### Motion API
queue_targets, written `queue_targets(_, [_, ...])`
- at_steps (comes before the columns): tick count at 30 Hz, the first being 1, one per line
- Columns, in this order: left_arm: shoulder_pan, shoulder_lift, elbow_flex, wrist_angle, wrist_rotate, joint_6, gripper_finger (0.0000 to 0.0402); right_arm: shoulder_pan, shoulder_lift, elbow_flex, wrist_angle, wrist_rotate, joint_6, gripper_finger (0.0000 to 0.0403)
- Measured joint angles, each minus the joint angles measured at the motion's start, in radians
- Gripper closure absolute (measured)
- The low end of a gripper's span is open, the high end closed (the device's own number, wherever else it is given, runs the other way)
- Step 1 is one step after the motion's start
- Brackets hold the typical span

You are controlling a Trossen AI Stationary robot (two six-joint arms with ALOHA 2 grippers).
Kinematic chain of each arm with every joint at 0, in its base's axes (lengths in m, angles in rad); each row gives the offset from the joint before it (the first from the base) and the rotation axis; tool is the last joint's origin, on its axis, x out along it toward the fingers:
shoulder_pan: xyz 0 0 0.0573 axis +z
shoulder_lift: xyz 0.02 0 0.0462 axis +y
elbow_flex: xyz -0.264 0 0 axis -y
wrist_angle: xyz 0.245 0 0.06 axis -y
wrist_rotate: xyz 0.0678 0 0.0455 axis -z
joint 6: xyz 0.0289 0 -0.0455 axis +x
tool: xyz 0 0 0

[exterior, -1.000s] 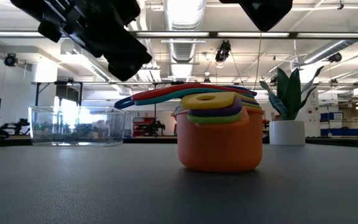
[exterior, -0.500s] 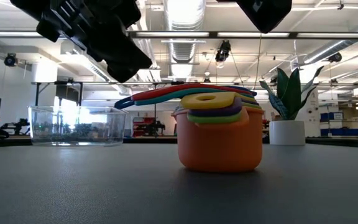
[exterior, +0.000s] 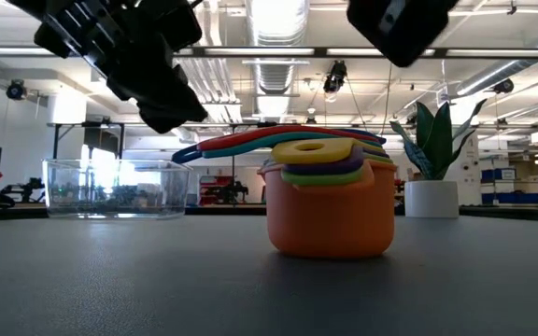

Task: Nest measuring cups in basket
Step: Adjust the stacked measuring cups

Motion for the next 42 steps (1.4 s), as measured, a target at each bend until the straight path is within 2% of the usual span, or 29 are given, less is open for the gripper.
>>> queue_targets(6, [-0.045,0.007,0.0,-0.048,-0.175,-0.002,0.0402,0.011,0.083,0.106,-0.166,-0.069,0.094,0.0395])
queue_targets(10, [-0.052,0.051,0.001,-0.055,-0.178,-0.028,0.0402,0.016,0.135,0.204,-0.324,-0.133,0.171,0.0395])
queue_targets(17, [-0.058,0.16,0.052,-0.044,-0.167,-0.035,0.0402,0.016,0.233,0.304,-0.502,-0.165,0.202,0.0395])
queue_targets(27, [-0.067,0.26,0.153,-0.149,-0.156,-0.024,0.0401,-0.022,0.291,0.35,-0.522,-0.19,0.156,0.0395])
queue_targets(42, [-0.123,0.262,0.154,-0.15,-0.124,-0.05,0.0401,-0.084,0.289,0.349,-0.494,-0.171,0.094,0.0395])
